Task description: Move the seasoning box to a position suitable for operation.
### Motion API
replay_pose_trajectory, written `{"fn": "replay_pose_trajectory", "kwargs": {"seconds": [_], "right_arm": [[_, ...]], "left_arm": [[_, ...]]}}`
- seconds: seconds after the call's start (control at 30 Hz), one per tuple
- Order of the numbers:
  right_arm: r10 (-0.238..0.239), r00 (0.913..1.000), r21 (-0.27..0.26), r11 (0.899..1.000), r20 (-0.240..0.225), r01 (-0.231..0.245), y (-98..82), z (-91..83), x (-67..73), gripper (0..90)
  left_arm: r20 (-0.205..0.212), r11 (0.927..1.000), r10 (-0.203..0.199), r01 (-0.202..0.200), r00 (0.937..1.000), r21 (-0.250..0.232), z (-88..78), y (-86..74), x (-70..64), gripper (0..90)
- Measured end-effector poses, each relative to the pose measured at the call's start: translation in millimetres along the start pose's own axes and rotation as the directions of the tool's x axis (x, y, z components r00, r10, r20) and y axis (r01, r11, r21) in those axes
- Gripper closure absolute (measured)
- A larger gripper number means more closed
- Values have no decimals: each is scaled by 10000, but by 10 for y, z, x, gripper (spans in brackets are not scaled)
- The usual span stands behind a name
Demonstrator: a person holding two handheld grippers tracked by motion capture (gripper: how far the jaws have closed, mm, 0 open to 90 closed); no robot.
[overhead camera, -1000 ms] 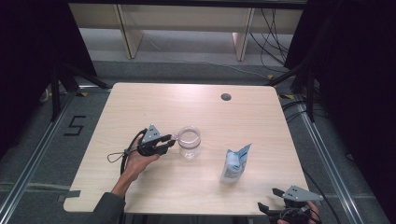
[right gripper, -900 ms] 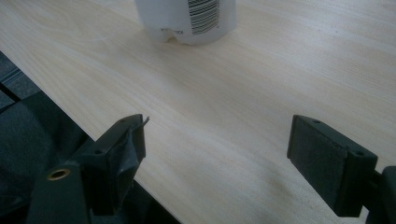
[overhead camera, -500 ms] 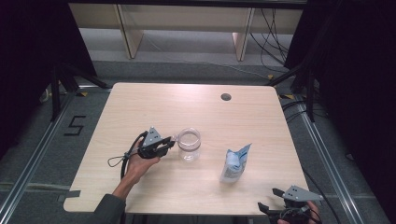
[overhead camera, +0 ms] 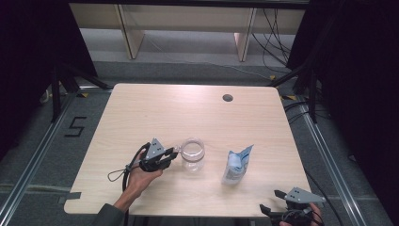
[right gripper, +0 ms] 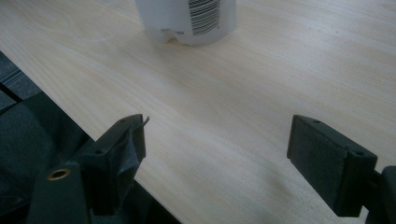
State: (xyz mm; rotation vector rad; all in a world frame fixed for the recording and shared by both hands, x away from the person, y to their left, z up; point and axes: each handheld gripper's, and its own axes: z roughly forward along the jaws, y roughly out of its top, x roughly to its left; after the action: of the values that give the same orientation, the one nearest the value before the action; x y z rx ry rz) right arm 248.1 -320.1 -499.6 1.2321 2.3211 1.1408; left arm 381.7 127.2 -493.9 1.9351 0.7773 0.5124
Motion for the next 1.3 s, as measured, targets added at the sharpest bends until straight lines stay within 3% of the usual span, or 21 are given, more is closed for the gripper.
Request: {"fn": "replay_pose_trajectory", "kwargs": {"seconds": [0.1,0.2,0.5,0.63,0.73,0.87,0.9,1.07,1.3], "right_arm": [[97,10000,40,9999,13,-97,-1,-3,8,203],[-234,9997,-93,9997,-31,234,3,5,-18,203],[-132,9998,-24,9999,-118,132,4,4,-11,203],[-226,9997,-84,9997,-7,226,3,3,-16,203],[-232,9997,-102,9997,-9,232,4,3,-17,203],[-266,9996,-126,9996,17,266,3,4,-18,203],[64,10000,-33,10000,-8,-64,2,-6,10,203],[115,9999,42,9999,-111,-115,3,-3,19,205],[37,9999,-1,10000,-104,-37,3,-1,19,205]], "left_arm": [[19,10000,-71,71,10000,22,-43,-10,-79,766],[82,9999,-31,30,10000,98,-80,-28,-147,765],[237,9997,-181,178,9996,158,-167,-80,-266,761],[413,9998,63,-70,9991,183,-208,-93,-319,760],[410,9998,35,-44,9992,216,-242,-105,-372,760],[479,9996,102,-115,9988,272,-269,-108,-408,759],[485,9997,-10,-2,9988,257,-276,-119,-425,758],[493,9996,105,-118,9987,268,-295,-124,-461,757],[513,9996,-77,63,9987,267,-314,-138,-491,753]]}}
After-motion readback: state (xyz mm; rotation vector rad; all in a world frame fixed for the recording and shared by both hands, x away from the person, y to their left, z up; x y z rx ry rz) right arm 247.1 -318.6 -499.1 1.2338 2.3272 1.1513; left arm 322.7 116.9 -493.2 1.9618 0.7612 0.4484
